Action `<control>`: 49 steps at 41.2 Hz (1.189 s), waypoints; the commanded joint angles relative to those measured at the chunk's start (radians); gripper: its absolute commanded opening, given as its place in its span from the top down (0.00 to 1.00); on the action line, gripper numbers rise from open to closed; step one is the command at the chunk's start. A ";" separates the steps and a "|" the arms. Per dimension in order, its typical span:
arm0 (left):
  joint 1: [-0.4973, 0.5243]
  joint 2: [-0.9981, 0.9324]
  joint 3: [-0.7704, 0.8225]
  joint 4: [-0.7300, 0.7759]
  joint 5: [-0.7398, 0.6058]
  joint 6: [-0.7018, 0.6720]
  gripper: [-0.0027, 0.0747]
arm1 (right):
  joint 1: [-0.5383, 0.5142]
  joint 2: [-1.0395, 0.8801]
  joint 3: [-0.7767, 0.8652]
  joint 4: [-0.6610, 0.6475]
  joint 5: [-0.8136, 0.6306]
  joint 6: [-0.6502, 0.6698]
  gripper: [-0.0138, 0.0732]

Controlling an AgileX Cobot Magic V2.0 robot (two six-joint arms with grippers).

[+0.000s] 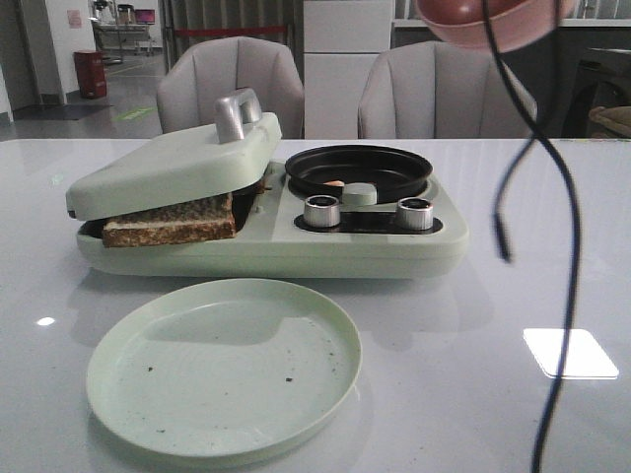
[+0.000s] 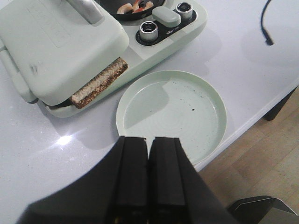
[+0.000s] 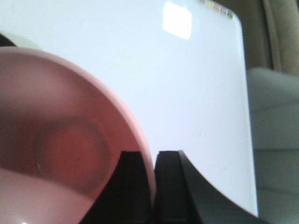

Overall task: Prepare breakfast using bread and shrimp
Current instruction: 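Set the empty pink bowl back down on the table and release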

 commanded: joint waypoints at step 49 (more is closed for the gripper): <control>-0.007 -0.002 -0.025 -0.008 -0.074 -0.009 0.84 | -0.525 -0.192 0.936 0.686 -0.694 -0.256 0.76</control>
